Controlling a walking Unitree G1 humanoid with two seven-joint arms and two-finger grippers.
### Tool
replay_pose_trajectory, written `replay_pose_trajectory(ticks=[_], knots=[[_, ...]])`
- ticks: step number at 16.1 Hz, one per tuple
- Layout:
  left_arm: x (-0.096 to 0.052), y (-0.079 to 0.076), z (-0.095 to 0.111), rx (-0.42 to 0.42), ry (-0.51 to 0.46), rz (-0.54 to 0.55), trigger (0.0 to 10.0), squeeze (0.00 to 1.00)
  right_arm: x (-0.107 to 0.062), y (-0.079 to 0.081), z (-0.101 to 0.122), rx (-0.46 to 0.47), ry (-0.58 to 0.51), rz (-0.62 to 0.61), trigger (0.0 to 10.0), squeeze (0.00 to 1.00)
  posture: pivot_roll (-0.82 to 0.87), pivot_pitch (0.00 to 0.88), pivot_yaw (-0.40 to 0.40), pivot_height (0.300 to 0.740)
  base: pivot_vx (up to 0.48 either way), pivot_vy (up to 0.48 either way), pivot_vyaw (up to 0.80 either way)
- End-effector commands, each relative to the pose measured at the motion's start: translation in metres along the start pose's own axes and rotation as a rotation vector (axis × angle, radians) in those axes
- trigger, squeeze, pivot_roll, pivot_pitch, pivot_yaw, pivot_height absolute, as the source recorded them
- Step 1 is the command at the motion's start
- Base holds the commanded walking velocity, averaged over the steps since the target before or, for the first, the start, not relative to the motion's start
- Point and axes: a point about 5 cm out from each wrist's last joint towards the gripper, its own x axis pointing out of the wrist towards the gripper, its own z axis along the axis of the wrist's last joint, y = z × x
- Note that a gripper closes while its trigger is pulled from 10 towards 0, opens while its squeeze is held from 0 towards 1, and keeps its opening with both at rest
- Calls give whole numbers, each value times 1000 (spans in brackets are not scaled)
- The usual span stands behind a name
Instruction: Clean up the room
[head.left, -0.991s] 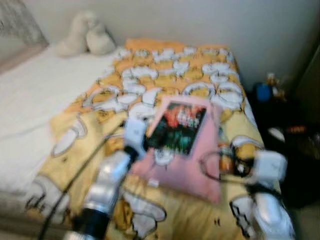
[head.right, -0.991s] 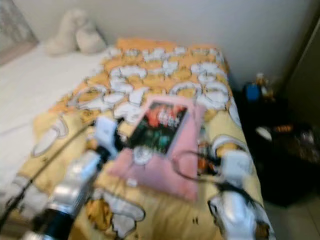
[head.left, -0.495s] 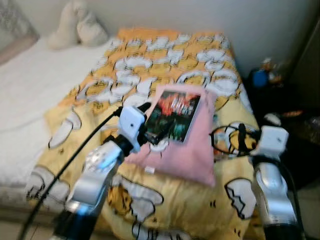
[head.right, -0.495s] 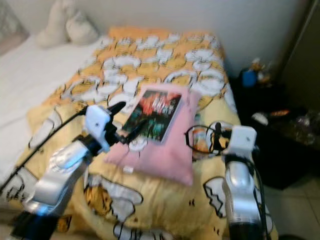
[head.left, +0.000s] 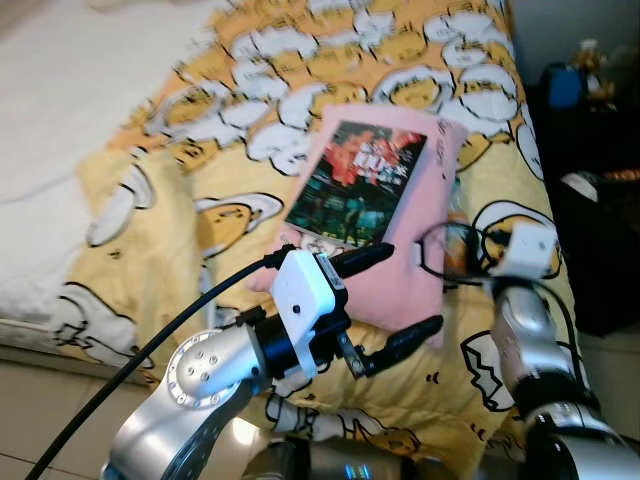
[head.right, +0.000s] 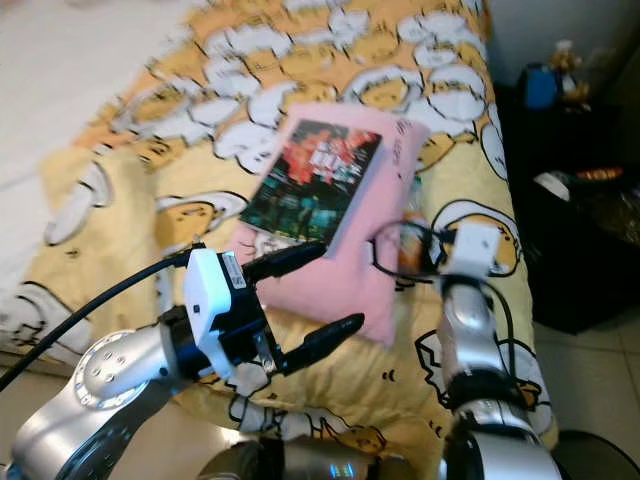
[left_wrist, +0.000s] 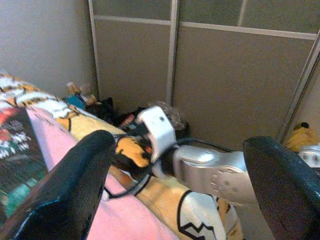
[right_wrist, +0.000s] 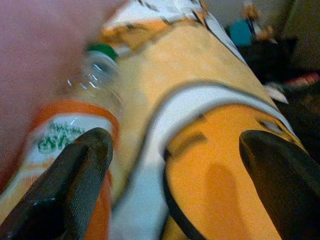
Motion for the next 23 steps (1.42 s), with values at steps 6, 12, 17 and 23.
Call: replay_pose_trajectory(ticks=[6,12,17,23], knots=[[-9,-1,6,-15,35,53,10000,0,-6,28,15,151,-129,117,10000,0,312,353,97,740,0,0,0],[-7,2,2,-11,69,43,10000,0,-6,57,-11,364,71,220,10000,0,306,346,110,740,0,0,0],[-8,12,-4,2,103,62,10000,0,-1,51,-27,429,242,119,10000,0,313,338,119,740,0,0,0],[-8,24,-7,29,125,71,10000,0,6,53,-23,418,288,108,0,0,309,328,135,740,0,0,0]])
